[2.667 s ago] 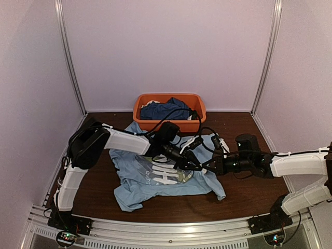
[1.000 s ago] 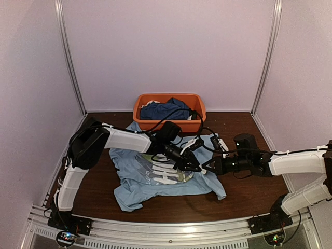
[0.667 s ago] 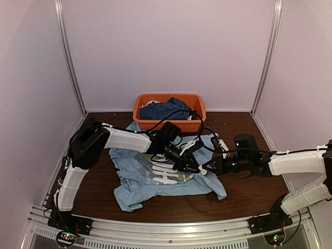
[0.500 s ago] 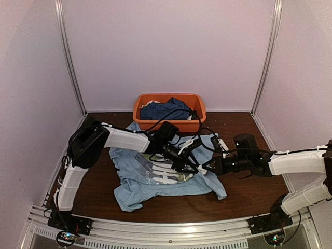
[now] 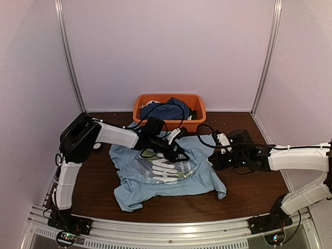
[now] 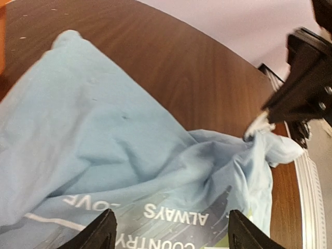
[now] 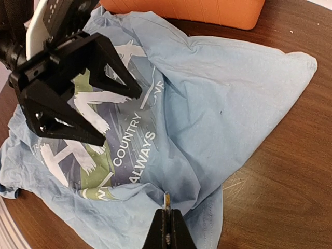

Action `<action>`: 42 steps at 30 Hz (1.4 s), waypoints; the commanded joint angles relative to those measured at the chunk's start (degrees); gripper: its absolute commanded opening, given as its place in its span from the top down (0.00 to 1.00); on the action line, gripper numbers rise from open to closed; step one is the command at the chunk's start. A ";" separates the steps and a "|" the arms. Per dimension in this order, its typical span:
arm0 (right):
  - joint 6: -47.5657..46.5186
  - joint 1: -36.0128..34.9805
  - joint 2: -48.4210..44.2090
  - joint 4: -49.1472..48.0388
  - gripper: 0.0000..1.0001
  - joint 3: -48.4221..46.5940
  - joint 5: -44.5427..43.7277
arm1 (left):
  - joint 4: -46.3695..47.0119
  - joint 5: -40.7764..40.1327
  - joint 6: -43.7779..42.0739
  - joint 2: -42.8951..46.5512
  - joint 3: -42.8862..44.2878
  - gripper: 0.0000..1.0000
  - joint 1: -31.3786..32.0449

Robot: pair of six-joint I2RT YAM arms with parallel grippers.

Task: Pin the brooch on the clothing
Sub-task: Place the clothing with brooches at the center of the board.

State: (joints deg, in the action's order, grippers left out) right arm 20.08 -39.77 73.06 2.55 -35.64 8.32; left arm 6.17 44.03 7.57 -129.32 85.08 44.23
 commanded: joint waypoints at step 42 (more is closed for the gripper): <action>11.60 -5.76 10.65 12.57 0.37 -0.07 -13.45 | -14.59 -37.78 12.12 12.68 -6.94 0.16 -1.51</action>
State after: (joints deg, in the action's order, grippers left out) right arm 29.63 -45.84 81.76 14.46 -36.97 -4.54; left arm -9.13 7.40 19.27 -118.80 78.41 42.94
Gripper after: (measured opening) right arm 0.679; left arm 0.841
